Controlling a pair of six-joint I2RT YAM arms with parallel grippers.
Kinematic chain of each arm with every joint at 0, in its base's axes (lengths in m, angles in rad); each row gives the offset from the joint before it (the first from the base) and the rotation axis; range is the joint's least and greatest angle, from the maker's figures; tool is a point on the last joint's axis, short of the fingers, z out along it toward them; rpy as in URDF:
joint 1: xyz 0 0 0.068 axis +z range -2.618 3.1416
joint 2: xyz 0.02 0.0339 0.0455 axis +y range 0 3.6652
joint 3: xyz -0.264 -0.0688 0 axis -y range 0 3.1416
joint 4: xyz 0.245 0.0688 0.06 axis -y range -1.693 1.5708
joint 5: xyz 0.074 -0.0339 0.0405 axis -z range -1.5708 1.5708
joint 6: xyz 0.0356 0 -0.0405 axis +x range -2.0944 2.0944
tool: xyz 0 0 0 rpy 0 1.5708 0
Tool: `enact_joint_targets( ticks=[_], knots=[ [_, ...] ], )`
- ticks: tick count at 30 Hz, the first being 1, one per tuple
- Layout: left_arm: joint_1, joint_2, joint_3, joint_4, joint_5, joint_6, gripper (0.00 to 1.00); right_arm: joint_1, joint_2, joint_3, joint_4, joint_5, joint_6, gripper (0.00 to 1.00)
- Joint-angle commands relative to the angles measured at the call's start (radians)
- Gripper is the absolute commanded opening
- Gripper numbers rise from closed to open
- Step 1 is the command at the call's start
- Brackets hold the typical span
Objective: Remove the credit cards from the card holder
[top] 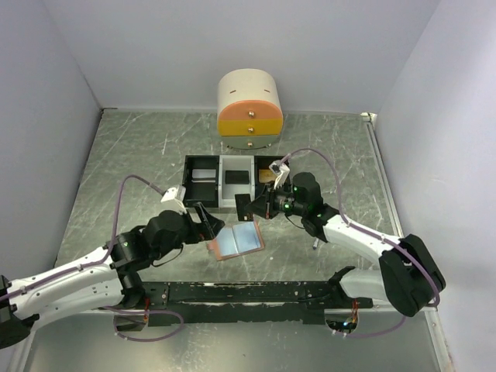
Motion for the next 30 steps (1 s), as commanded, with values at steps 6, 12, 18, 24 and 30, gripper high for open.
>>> enact_joint_targets(
  ticks=[6,12,18,24,30],
  knots=[
    [0.087,0.09,0.159,-0.327,-0.13,0.192,1.0,0.063,-0.017,0.106,-0.083,0.237,-0.564,0.0],
    [0.395,0.097,0.165,-0.365,0.046,0.27,1.0,0.1,0.087,0.238,-0.169,0.317,-0.867,0.0],
    [0.457,-0.065,0.11,-0.371,0.05,0.209,1.0,0.112,0.269,0.416,-0.318,0.414,-1.035,0.0],
    [0.457,-0.132,0.092,-0.408,0.086,0.179,0.99,0.126,0.426,0.568,-0.42,0.562,-1.167,0.0],
    [0.457,-0.141,0.082,-0.421,0.102,0.164,0.98,0.138,0.542,0.681,-0.473,0.625,-1.266,0.0]
  ],
)
